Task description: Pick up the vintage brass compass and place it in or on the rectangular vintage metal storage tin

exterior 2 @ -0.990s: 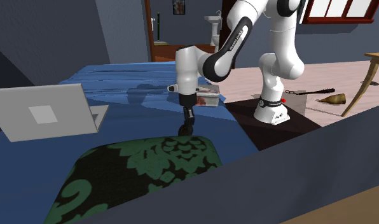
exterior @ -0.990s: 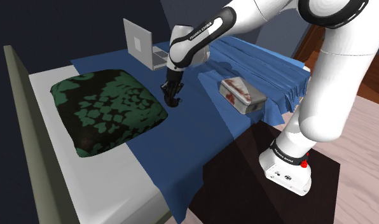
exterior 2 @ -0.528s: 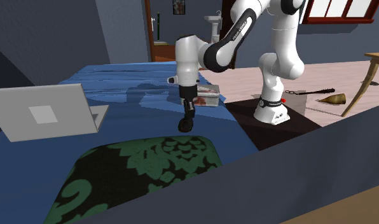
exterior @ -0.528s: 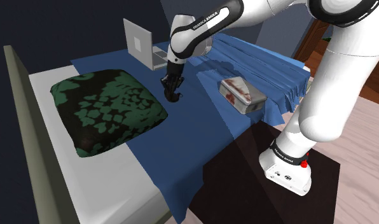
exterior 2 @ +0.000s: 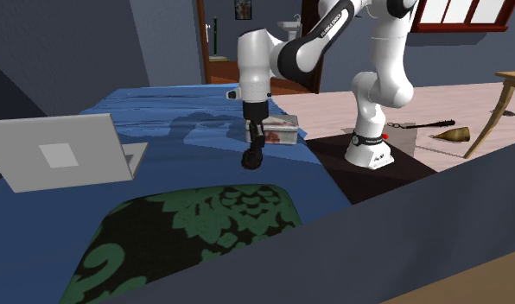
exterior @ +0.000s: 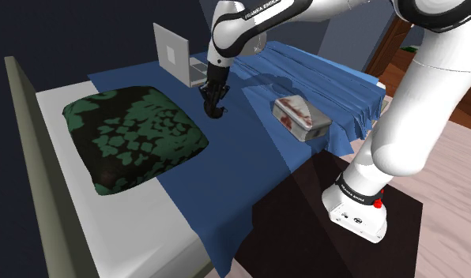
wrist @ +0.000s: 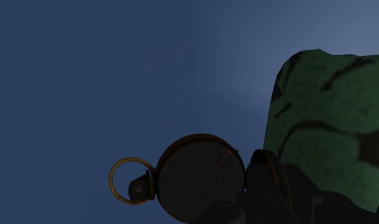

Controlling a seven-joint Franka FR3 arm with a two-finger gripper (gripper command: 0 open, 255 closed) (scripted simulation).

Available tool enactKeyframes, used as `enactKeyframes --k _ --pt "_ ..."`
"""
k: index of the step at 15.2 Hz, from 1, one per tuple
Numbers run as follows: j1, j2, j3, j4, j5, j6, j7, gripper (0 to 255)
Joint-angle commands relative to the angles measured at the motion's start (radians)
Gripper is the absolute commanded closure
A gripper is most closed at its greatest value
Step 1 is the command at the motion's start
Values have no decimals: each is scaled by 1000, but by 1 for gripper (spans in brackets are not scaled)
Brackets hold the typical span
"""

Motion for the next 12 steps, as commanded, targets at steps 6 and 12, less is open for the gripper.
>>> enactKeyframes --k 6,12 --pt "-3 -42 -3 45 -8 -86 14 255" --pt "-24 -109 -21 13 -4 -128 -20 255"
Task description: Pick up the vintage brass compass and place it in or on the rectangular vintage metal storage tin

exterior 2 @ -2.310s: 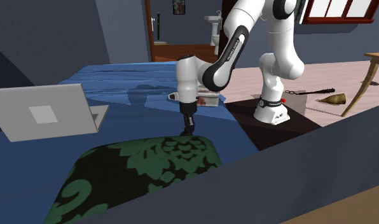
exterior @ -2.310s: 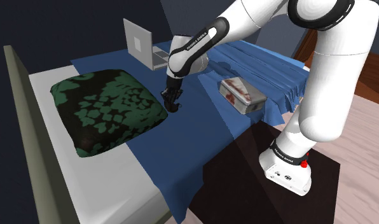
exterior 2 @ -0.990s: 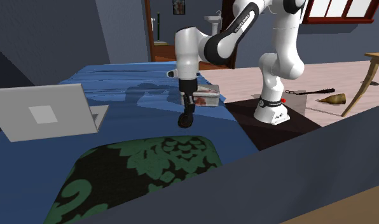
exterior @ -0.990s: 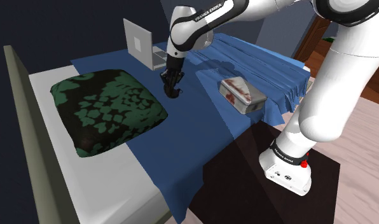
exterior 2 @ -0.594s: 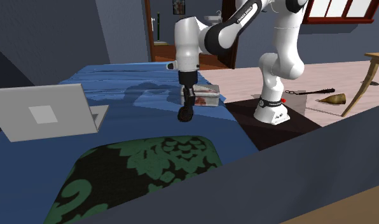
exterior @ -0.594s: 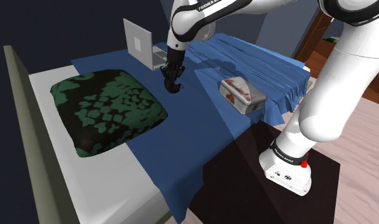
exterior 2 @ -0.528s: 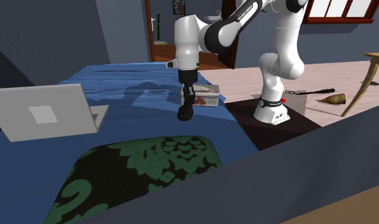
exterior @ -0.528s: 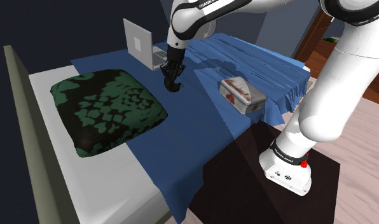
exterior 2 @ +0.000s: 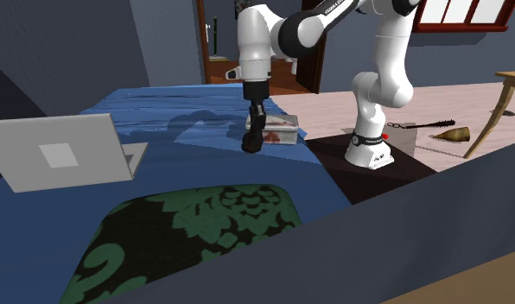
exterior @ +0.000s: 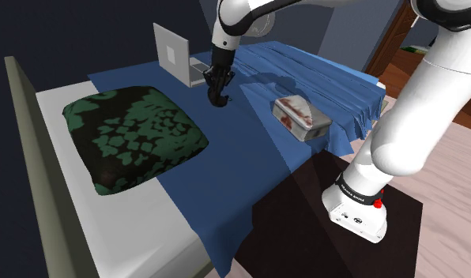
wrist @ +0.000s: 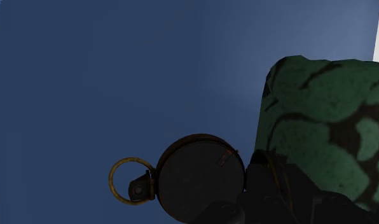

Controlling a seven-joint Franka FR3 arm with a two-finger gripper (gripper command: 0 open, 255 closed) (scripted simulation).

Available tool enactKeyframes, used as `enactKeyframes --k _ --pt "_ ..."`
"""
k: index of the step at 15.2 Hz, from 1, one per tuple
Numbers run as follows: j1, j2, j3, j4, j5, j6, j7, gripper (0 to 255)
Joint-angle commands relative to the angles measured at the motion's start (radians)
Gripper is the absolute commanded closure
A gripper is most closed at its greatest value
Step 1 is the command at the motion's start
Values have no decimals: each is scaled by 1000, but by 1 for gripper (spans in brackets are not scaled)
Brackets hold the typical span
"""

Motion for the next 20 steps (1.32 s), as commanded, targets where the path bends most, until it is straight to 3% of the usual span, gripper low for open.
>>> enactKeyframes --k 1,11,20 --pt "-17 -51 -16 -53 6 -4 -36 255" --pt "-118 -257 -135 -264 -8 -38 -245 255" --pt "-223 -377 -270 -356 -77 -96 -437 255"
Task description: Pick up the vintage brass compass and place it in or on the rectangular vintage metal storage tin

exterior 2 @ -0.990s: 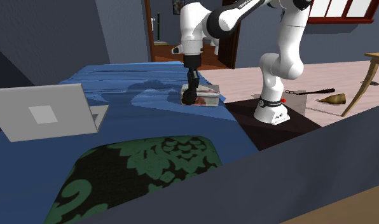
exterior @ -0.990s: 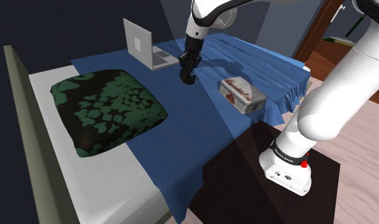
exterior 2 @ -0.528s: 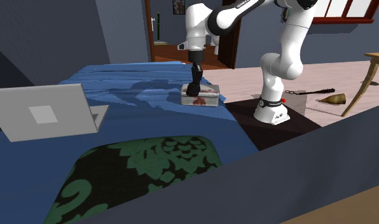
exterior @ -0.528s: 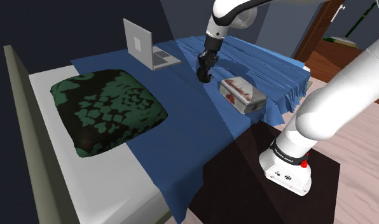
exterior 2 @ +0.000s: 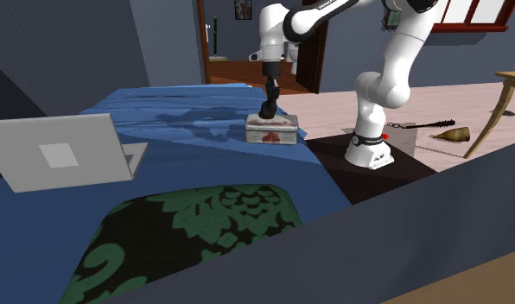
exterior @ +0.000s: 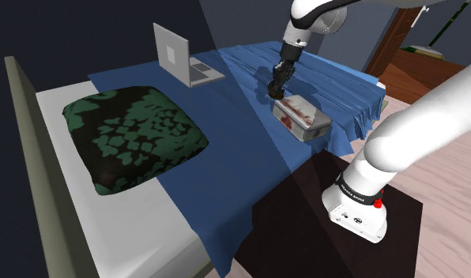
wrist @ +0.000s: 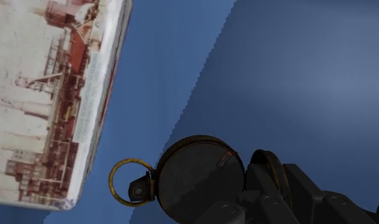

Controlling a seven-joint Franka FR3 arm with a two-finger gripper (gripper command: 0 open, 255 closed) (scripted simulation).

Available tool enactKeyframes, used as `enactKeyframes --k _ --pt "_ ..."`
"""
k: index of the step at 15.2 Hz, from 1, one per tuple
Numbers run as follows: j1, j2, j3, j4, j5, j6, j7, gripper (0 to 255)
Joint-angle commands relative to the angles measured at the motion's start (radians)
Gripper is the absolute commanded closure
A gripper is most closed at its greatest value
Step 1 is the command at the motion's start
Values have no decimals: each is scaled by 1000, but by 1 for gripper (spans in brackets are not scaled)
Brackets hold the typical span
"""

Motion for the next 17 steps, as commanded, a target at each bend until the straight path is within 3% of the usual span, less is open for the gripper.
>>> enactKeyframes --k 1,12,17 --pt "-25 -14 -34 -6 -19 -15 -47 255" --pt "-154 -31 -223 24 -118 -90 -303 255" --pt "-152 -4 -232 -22 -111 -20 -318 255"
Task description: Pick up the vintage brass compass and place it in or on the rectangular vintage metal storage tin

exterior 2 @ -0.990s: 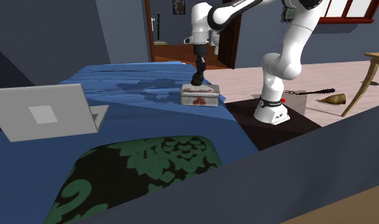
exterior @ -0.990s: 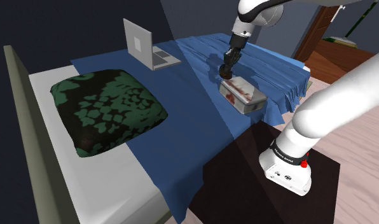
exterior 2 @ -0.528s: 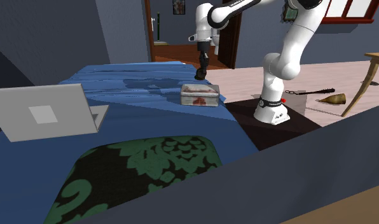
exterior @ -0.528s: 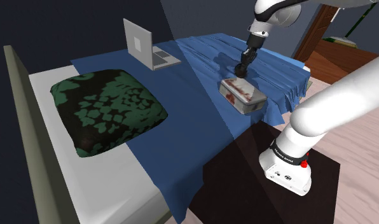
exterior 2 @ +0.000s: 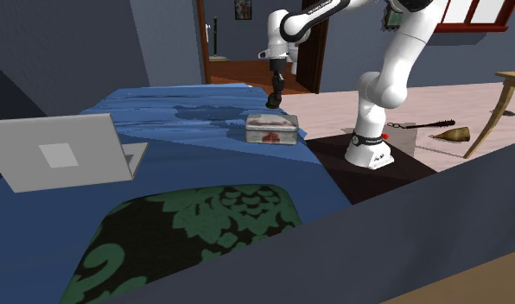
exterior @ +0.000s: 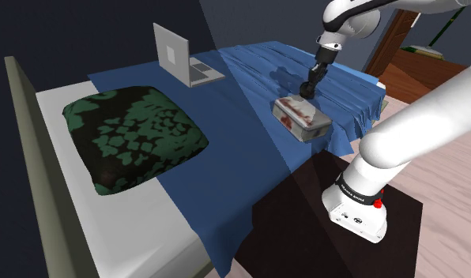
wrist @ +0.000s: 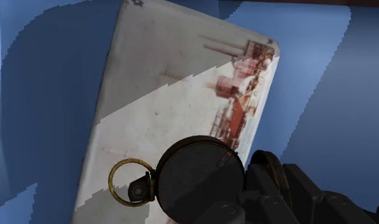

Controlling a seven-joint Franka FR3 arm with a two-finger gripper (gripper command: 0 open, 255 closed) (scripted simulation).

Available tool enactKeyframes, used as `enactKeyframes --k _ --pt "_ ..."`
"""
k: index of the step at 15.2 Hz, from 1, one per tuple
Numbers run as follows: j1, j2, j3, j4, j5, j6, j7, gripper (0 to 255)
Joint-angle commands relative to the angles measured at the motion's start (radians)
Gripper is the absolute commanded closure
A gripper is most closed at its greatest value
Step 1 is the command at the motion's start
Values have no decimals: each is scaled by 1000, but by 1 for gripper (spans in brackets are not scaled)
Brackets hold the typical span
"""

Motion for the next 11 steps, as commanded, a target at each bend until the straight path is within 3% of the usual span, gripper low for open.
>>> enactKeyframes --k 1,11 --pt "0 11 -5 -19 2 29 -9 255" --pt "10 92 -27 -95 34 179 -52 255"
